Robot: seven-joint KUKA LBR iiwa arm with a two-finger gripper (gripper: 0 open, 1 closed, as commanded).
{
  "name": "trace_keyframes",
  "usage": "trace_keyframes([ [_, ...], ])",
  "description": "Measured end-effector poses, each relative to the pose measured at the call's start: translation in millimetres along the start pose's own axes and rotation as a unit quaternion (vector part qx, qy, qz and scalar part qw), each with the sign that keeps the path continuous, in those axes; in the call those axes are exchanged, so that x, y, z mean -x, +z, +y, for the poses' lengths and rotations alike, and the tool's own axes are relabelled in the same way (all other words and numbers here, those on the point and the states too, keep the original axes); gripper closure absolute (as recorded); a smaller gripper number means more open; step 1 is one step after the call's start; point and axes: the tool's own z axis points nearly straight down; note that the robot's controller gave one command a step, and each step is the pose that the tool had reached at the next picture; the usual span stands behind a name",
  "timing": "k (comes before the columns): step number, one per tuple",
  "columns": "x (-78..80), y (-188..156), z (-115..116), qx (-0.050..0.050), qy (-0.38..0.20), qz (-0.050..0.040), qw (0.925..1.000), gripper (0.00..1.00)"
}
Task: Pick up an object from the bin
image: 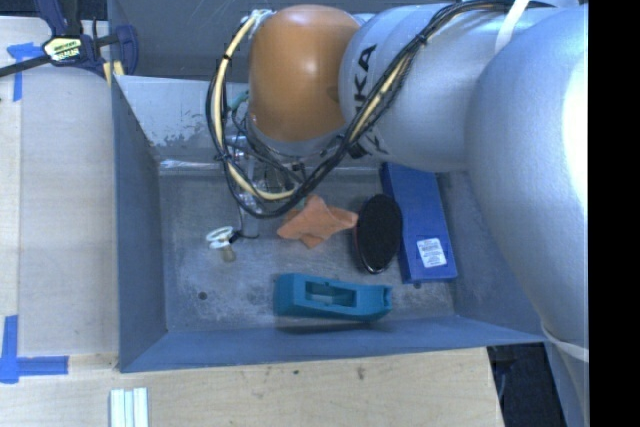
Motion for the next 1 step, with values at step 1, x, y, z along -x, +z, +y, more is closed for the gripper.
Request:
trace_keyframes([
  [1,-7.3,12.8,-42.7,0.000,-0.014,-0.0009,0.9999,0.00],
])
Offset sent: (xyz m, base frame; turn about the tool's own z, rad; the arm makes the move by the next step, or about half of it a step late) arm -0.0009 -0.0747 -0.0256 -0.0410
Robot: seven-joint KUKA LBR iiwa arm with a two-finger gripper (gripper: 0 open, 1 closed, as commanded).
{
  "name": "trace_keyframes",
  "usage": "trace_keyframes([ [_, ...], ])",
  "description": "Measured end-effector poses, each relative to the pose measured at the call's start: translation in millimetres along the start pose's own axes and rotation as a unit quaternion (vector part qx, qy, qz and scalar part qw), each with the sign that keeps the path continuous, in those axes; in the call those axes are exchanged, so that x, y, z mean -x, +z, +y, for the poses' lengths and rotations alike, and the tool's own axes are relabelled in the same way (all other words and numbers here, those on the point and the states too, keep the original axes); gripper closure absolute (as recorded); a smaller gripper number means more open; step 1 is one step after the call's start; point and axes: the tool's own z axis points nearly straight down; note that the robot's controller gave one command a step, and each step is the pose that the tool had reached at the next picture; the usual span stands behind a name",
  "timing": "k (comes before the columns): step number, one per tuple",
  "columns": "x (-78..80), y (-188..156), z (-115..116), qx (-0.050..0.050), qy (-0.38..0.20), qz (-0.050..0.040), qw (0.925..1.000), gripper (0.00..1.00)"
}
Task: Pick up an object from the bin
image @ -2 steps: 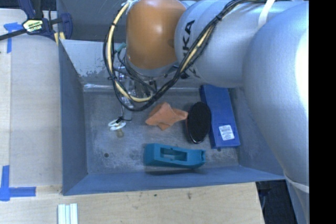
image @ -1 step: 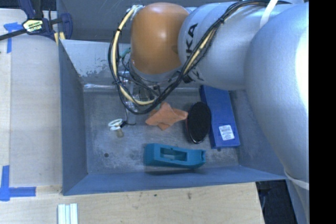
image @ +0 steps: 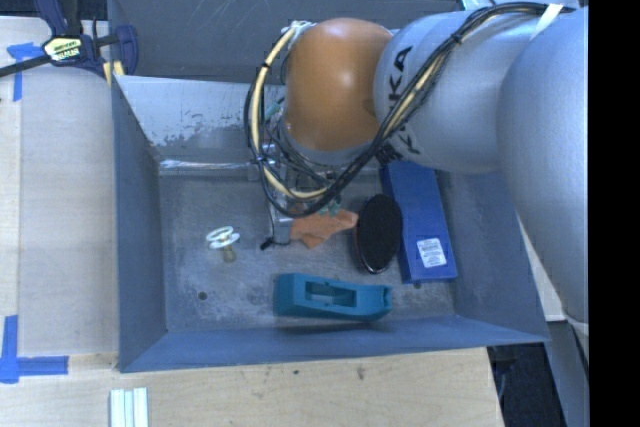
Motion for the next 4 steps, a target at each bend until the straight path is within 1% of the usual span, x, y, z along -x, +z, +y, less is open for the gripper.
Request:
trace_keyframes([
  [1,-0.5,11.2,-31.4,-0.001,-0.005,0.0009,1.0000,0.00],
  [2,-42.8,-1.8,-38.9,0.000,-0.027,0.0003,0.9996,1.00],
  [3,-42.8,-1.8,-39.0,0.000,-0.027,0.0004,0.9996,1.00],
  [4,-30.9,-111.8,-46.3,0.000,-0.045,-0.0002,0.9990,1.00],
])
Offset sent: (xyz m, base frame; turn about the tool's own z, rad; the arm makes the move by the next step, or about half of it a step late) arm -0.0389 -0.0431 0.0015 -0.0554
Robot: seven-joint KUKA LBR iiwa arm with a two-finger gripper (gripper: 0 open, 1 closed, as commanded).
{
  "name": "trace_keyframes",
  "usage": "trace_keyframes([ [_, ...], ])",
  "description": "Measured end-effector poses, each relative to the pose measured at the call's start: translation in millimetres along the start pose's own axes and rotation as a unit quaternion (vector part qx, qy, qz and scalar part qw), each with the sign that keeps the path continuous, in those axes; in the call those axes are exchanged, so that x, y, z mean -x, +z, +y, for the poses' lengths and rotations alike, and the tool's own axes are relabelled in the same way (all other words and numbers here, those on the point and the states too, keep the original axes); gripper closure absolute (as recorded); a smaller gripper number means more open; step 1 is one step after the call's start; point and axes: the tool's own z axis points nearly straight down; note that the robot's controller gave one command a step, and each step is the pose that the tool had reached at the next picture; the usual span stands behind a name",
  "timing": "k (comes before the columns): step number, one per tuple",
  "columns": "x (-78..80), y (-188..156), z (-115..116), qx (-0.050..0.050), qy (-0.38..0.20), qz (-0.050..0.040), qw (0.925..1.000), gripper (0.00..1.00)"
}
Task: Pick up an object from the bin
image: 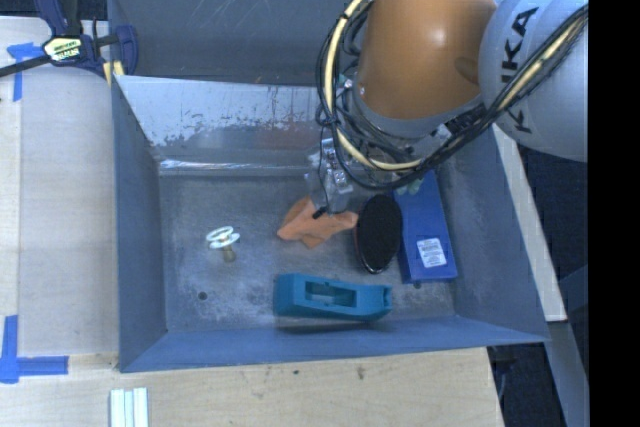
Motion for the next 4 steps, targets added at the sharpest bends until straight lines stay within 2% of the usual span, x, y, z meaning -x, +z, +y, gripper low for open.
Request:
trace_keyframes([
  [1,0.0,0.1,0.0,0.000,0.000,0.0001,1.0000,0.00],
  [2,0.0,0.1,-0.1,0.000,0.000,0.0002,1.0000,0.00],
  [3,44.0,43.4,-30.9,0.000,0.003,-0.0052,1.0000,0.00],
  [4,50.9,70.8,-42.1,0.000,0.023,0.0003,0.9997,0.00],
])
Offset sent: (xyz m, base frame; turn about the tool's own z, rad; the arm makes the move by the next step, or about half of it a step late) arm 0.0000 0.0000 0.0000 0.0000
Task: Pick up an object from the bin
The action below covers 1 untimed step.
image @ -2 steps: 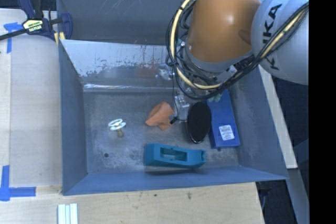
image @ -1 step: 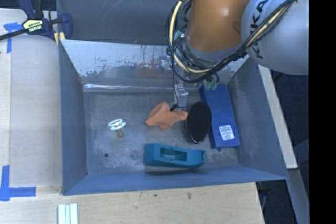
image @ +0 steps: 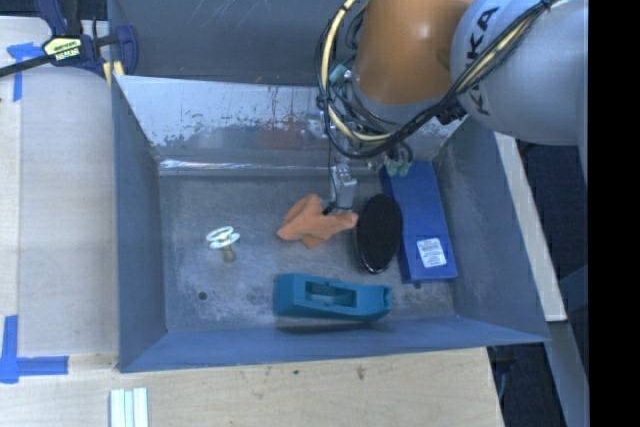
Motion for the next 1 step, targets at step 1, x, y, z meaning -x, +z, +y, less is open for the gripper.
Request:
trace_keyframes([
  [1,-32.6,31.0,-10.5,0.000,-0.005,-0.0026,1.0000,0.00],
])
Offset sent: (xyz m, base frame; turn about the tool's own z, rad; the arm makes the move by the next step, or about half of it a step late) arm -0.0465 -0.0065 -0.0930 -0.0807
